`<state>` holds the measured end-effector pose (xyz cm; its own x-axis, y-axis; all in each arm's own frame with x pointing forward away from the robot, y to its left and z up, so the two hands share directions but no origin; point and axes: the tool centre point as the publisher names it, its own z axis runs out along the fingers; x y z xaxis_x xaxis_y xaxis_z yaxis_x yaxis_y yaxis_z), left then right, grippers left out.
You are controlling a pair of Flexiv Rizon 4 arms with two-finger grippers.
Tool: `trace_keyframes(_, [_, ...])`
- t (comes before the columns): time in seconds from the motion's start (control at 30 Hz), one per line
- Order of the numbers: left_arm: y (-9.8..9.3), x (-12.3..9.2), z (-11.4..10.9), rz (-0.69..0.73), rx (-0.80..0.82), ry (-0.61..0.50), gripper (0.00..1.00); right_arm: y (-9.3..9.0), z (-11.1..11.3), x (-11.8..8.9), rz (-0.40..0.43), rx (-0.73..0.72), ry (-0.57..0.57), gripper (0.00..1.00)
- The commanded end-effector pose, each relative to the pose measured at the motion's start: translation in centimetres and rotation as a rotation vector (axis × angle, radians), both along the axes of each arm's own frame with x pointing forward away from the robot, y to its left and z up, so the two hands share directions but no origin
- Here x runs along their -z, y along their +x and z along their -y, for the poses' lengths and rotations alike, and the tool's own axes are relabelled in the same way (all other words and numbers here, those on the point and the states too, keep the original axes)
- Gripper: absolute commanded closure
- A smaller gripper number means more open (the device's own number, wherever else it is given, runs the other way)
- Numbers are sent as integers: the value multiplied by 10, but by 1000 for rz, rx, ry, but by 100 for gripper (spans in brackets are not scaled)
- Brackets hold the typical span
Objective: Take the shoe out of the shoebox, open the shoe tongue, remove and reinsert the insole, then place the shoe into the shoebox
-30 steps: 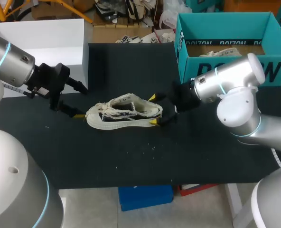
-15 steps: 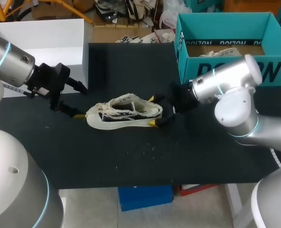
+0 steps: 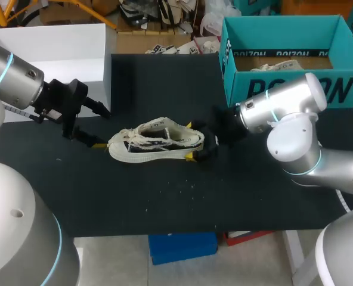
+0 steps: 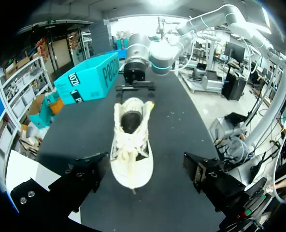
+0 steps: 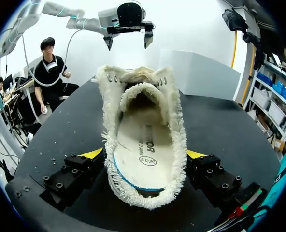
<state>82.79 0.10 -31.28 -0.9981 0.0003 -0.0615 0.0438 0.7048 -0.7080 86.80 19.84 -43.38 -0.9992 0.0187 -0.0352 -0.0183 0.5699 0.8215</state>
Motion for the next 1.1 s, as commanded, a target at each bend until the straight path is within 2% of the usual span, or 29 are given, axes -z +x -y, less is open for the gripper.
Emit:
trace_keyframes(0.03, [-1,1,0,5,-1,-1,0,2,-2,2,0,4,1,0])
trace_keyframes(0.67, [-1,1,0,5,-1,-1,0,2,4,11,-38,-11,14,0])
trace_keyframes(0.7, [-1,1,0,5,-1,-1,0,2,3,11,-39,-9,12,56])
trace_keyframes(0.73, [-1,1,0,5,-1,-1,0,2,3,11,-39,-9,12,98])
trace_keyframes(0.77, [-1,1,0,5,-1,-1,0,2,3,11,-39,-9,12,100])
trace_keyframes(1.0, [-1,1,0,5,-1,-1,0,2,3,11,-39,-9,12,100])
trace_keyframes(1.1, [-4,-9,6,19,-20,15,0,2,3,11,-39,-9,12,100])
